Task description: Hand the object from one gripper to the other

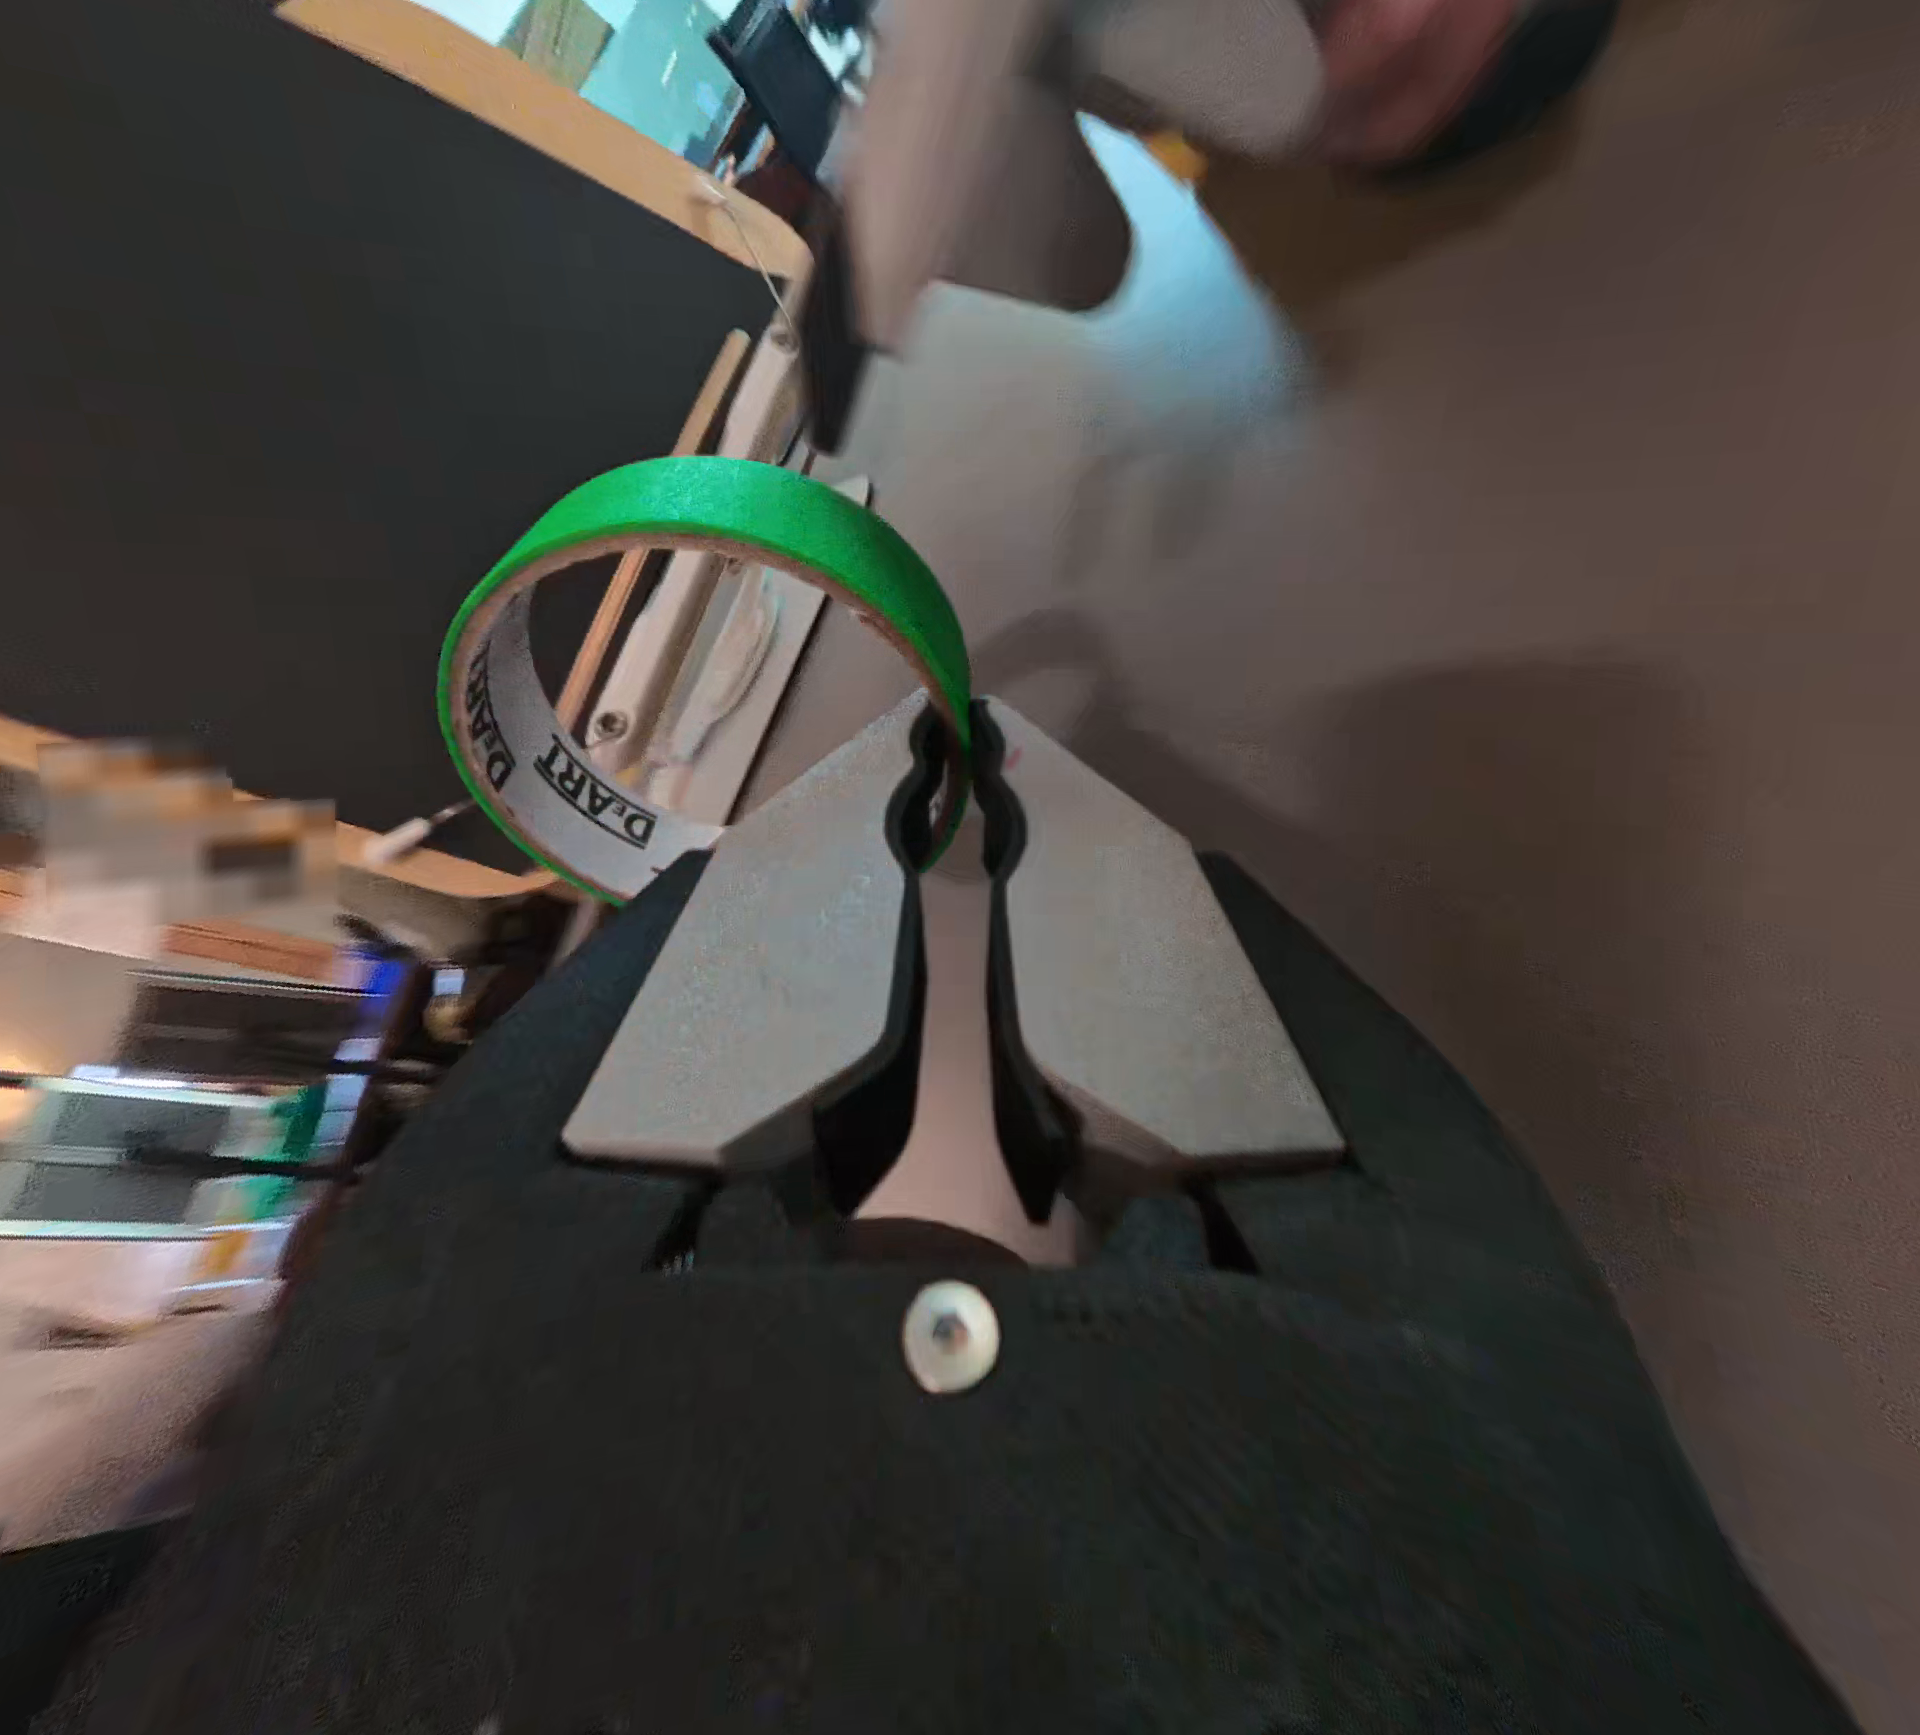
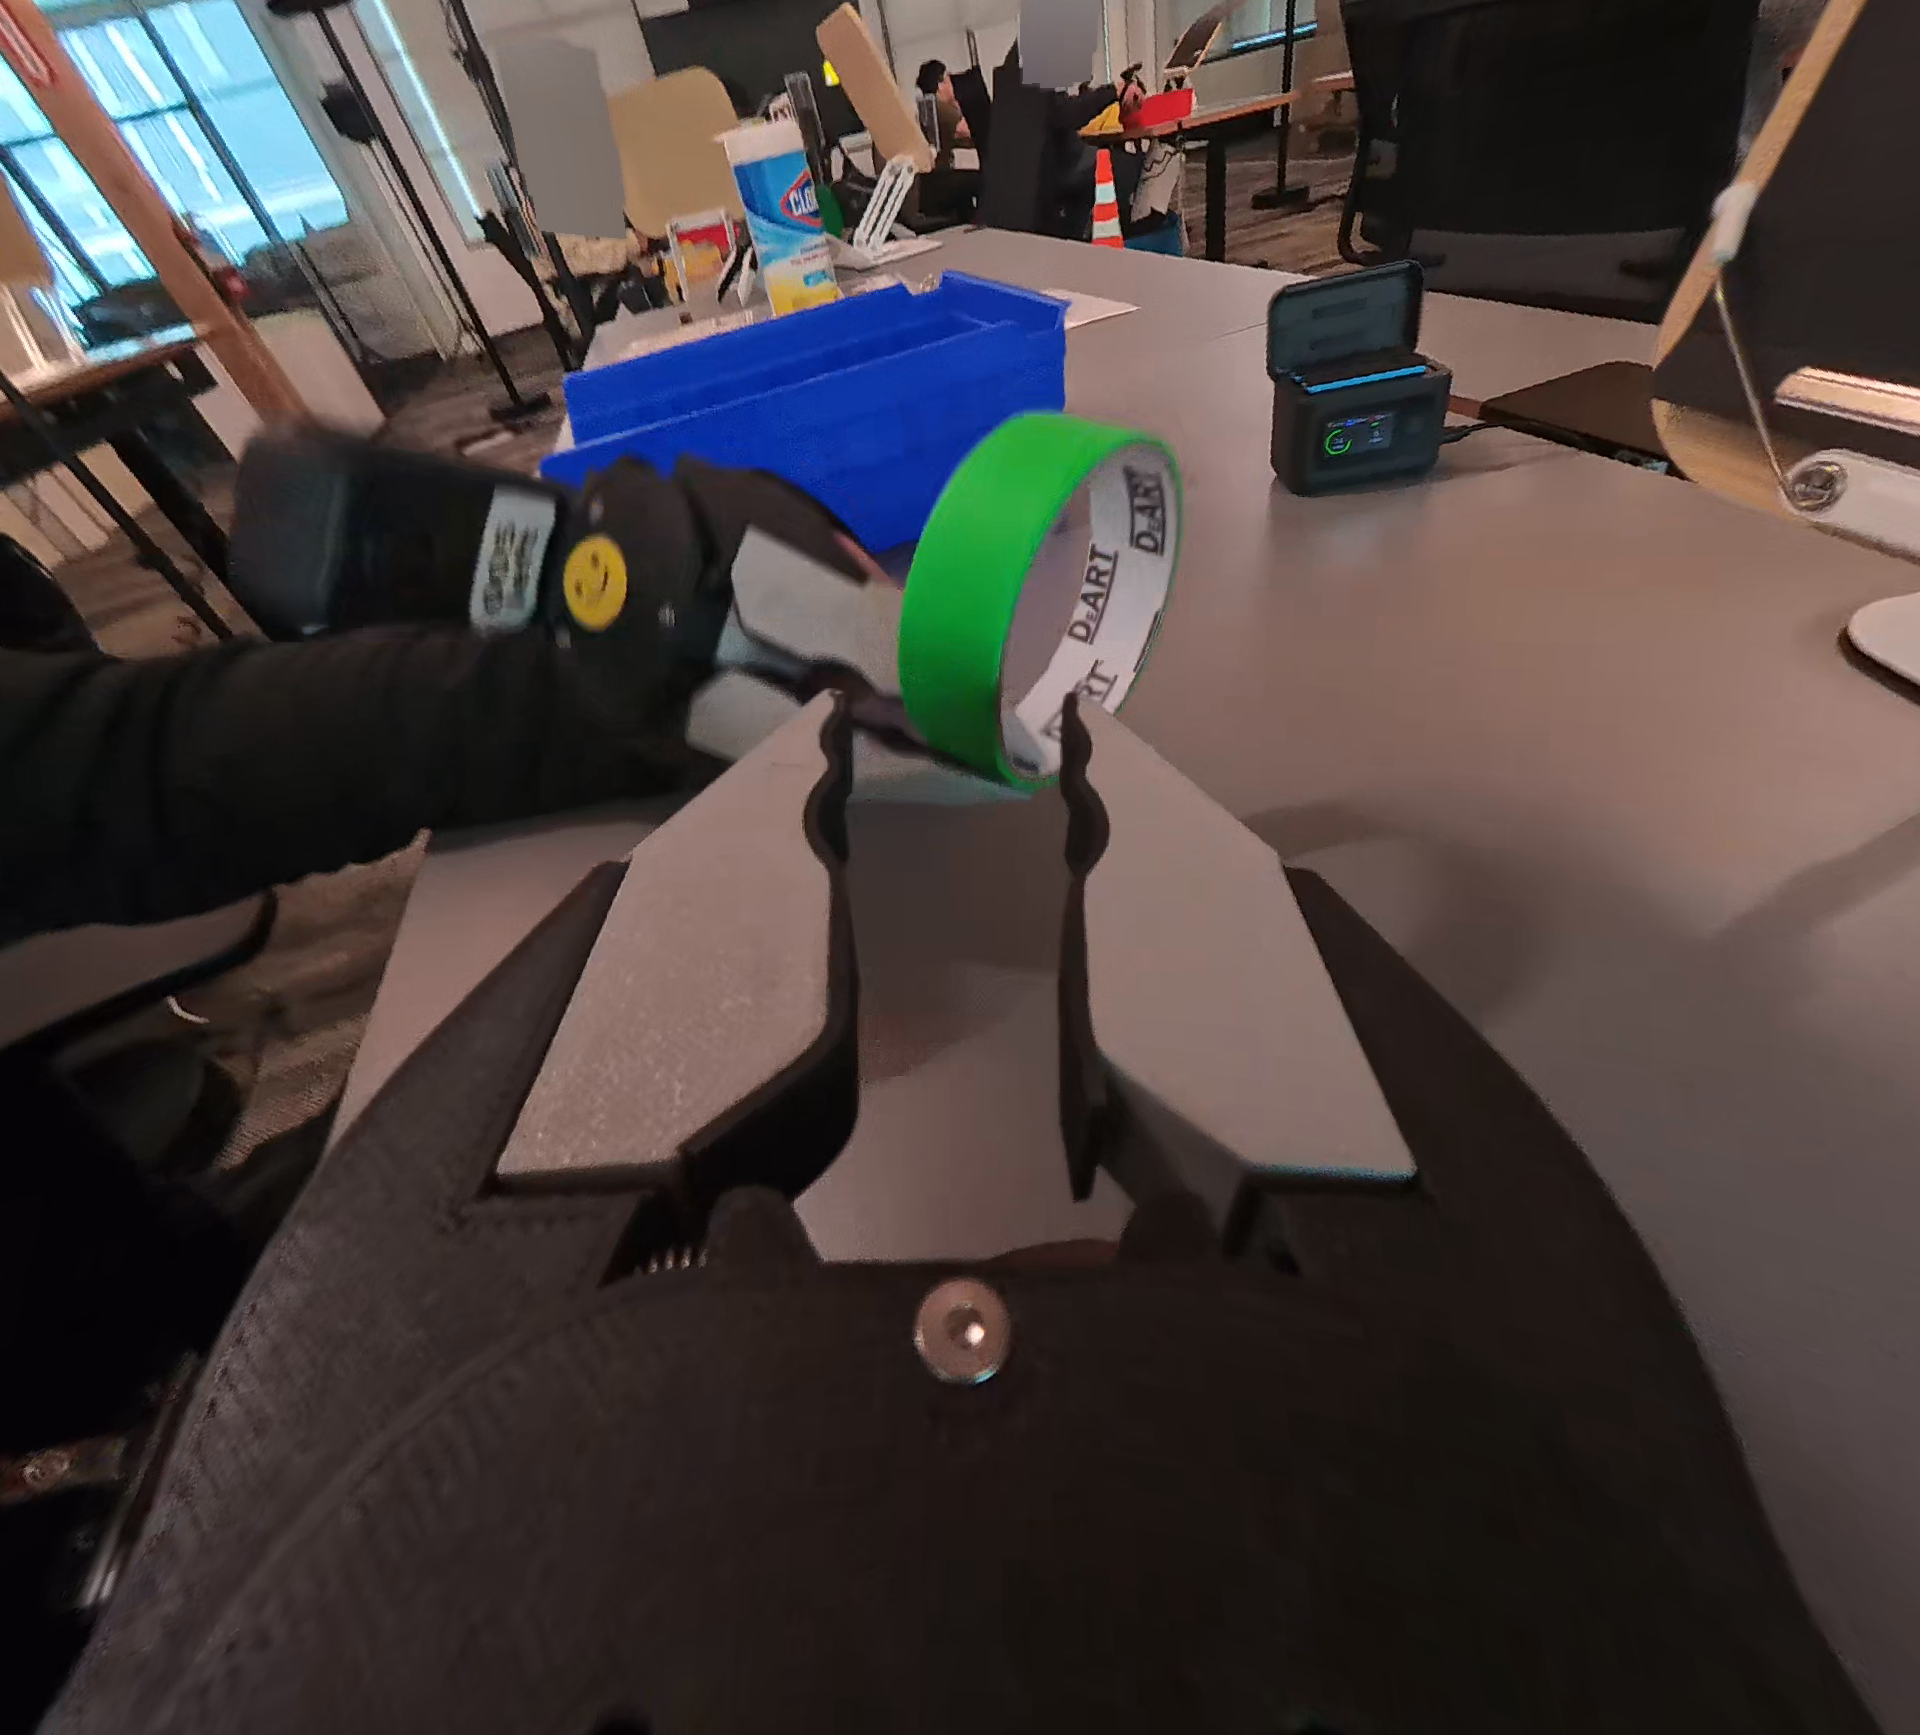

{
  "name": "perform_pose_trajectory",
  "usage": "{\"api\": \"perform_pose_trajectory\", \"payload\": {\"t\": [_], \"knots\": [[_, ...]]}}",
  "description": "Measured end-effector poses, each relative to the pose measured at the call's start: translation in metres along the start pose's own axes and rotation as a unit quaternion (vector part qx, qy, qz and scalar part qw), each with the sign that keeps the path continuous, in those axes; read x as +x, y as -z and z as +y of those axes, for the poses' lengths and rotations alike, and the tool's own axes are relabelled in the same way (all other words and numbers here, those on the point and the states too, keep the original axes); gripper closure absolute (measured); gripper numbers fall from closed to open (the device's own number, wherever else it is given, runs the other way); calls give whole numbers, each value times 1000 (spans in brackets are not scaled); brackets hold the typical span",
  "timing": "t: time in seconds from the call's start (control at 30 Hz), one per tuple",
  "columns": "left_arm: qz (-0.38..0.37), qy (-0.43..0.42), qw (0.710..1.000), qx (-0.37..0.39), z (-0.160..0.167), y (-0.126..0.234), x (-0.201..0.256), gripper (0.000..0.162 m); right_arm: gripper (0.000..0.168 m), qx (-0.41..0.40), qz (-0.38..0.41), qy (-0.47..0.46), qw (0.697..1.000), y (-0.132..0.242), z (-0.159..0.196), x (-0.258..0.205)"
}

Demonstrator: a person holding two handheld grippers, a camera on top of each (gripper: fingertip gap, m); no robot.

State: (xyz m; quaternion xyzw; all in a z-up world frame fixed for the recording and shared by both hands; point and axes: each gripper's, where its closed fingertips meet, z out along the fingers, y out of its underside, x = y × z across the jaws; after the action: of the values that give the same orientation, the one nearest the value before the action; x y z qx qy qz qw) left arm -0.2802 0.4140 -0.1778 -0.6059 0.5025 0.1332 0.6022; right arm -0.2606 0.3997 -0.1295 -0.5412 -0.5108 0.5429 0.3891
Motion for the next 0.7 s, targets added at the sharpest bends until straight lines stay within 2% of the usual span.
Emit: {"api": "perform_pose_trajectory", "payload": {"t": [0.07,0.17,0.3,0.37,0.43,0.5,0.7], "knots": [[7,-50,999,-5,-2,-3,12,160,130,11,-8,-15,1000,1,-3,0],[26,-32,998,39,-19,0,19,160,126,17,-18,-35,999,2,-4,0],[41,-66,997,28,-13,0,26,160,126,24,-55,-70,996,0,-5,-7],[49,-73,996,32,-14,-1,31,160,137,23,-81,-79,993,-1,-5,-15],[46,-75,995,36,-17,-1,31,160,142,24,-88,-80,993,-2,-5,-18],[41,-77,996,37,-18,0,29,159,155,21,-88,-75,993,-1,-5,-19],[19,-76,997,30,-15,-1,23,158,160,11,-97,-58,993,-1,-4,-24]]}}
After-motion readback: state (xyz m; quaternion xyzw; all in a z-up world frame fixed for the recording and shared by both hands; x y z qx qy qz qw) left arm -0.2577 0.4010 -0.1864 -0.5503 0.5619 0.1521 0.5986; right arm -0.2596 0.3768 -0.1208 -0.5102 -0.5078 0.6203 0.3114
